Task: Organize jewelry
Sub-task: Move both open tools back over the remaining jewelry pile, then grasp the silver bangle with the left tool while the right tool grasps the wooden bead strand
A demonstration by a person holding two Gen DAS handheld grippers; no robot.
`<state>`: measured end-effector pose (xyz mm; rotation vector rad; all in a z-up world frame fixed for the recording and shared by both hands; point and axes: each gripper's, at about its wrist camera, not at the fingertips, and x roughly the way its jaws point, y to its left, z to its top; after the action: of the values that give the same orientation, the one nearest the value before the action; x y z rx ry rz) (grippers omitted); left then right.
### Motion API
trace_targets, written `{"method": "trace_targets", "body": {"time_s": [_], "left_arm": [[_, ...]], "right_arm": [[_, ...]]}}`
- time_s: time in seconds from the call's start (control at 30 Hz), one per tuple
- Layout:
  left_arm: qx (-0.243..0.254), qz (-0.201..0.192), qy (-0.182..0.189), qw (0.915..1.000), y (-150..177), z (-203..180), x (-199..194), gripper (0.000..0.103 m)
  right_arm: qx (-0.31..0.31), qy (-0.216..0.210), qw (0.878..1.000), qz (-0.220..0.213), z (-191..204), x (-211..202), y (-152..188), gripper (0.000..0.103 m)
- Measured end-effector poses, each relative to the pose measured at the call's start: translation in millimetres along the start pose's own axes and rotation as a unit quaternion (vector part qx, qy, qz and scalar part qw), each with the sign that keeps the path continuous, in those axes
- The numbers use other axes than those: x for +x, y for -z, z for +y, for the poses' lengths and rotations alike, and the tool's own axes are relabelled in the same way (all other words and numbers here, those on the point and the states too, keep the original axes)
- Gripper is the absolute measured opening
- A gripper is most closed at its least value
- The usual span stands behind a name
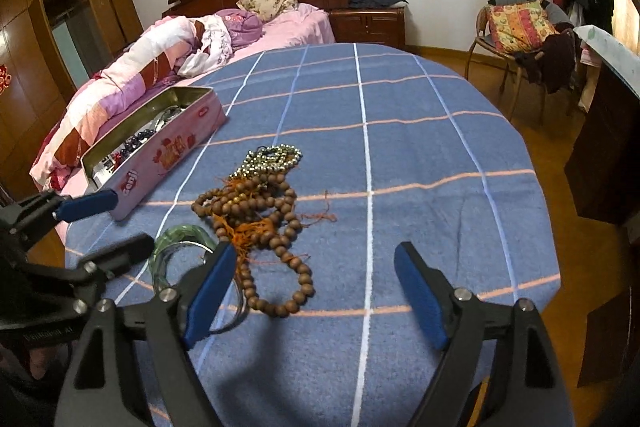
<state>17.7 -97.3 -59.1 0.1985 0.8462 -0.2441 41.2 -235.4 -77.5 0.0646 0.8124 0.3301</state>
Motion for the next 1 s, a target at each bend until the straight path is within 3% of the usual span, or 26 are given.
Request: {"method": "trace_targets", "body": {"time_s": [0.17, 0.23, 0.3, 0.4, 0.43, 0.8, 1.0], "left_arm": [[0.014, 0.02, 0.018, 0.9995, 6.0, -14.0, 9.5, 0.069], [0.019, 0.026, 0.028, 0.9991, 7.0, -17.0, 13.1, 0.053], [0.02, 0.024, 0.041, 0.9987, 7.0, -17.1, 14.1, 0.043], [0.027, 0.032, 0.051, 0.9978, 8.3, -19.2, 19.4, 0.011], [0.027, 0.035, 0.055, 0.9975, 9.9, -18.7, 21.3, 0.008], [-0.004, -0.04, 0.037, 0.9985, -4.0, 6.8, -16.0, 0.005], [-0.026, -0.075, -0.018, 0.9967, -9.2, 36.8, -33.4, 0.005]], "right_arm": [[0.009, 0.001, 1.0, -0.007, -4.9, -1.9, -1.0, 0.087], [0.013, 0.002, 1.0, -0.009, -5.3, -1.4, -1.2, 0.087], [0.013, 0.003, 1.0, -0.008, -4.3, -0.3, -0.7, 0.087], [0.009, 0.004, 1.0, -0.007, -0.8, 1.1, 0.5, 0.087], [0.007, 0.004, 1.0, -0.006, 1.0, 2.0, 0.8, 0.087], [-0.003, 0.005, 1.0, -0.01, 9.9, 5.5, -7.7, 0.087], [-0.014, 0.004, 1.0, -0.009, 25.1, 15.7, -20.7, 0.084]]}}
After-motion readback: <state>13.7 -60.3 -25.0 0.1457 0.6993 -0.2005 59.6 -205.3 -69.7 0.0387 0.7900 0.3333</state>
